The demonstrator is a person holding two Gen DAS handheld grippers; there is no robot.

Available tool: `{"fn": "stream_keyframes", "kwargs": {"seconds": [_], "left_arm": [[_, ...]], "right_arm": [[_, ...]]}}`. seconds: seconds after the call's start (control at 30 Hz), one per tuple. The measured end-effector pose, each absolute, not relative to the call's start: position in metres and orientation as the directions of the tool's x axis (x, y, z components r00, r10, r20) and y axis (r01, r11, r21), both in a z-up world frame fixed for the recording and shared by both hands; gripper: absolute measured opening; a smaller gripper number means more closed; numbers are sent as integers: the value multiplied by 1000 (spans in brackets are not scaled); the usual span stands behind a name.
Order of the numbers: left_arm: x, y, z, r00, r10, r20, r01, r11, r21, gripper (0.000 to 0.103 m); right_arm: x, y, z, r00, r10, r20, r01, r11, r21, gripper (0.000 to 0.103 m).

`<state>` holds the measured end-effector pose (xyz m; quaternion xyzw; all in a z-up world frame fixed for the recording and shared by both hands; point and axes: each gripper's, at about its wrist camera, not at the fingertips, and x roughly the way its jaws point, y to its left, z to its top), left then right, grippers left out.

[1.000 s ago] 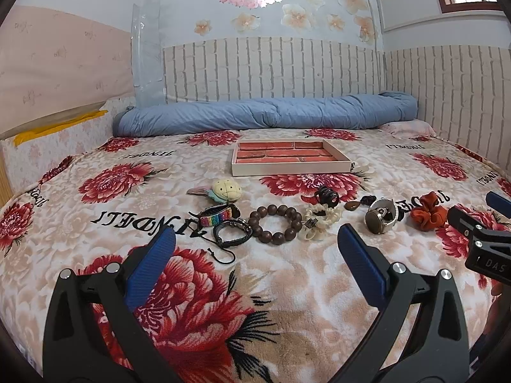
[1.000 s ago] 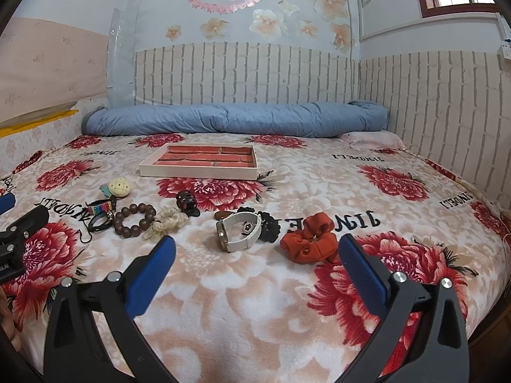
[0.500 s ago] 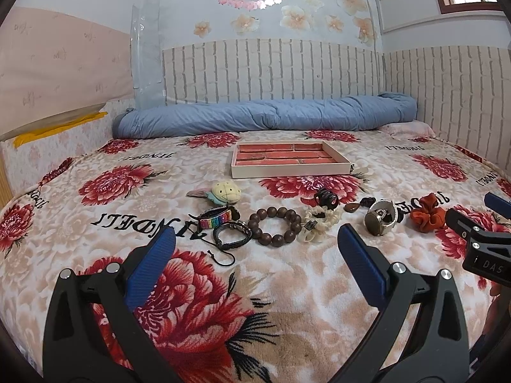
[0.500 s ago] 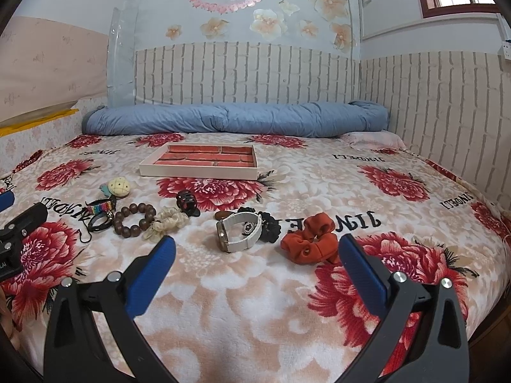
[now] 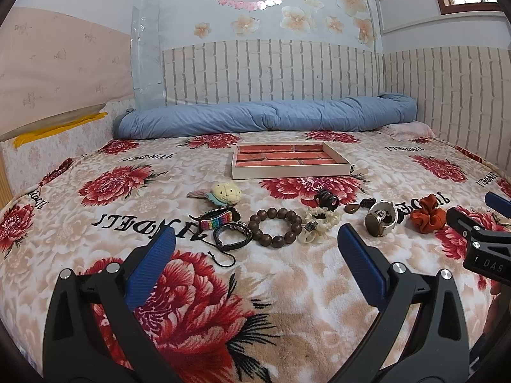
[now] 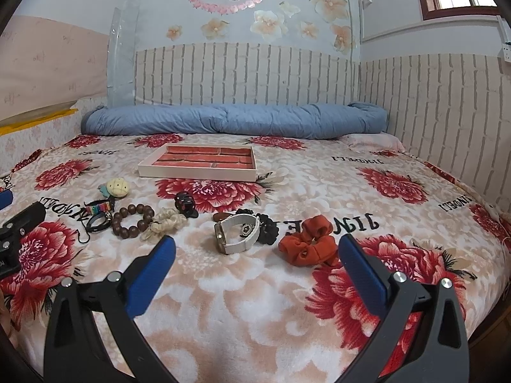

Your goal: Organize jewelry

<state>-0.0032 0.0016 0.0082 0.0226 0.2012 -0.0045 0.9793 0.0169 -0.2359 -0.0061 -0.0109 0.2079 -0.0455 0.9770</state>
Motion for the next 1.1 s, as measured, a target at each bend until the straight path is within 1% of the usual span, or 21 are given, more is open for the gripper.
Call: {"fn": "stream_keyframes", "kwargs": {"seconds": [0.4, 1.1], "left_arm": [[1, 4, 16, 918, 0, -396, 16, 999, 38, 98], [1, 1, 7, 917, -1, -399, 20, 999, 43, 98]], "right_arm": [[14, -238, -12, 909, -89, -408, 81, 996, -37, 99], [14, -238, -15, 908, -94, -409, 89, 996, -31, 99]]}}
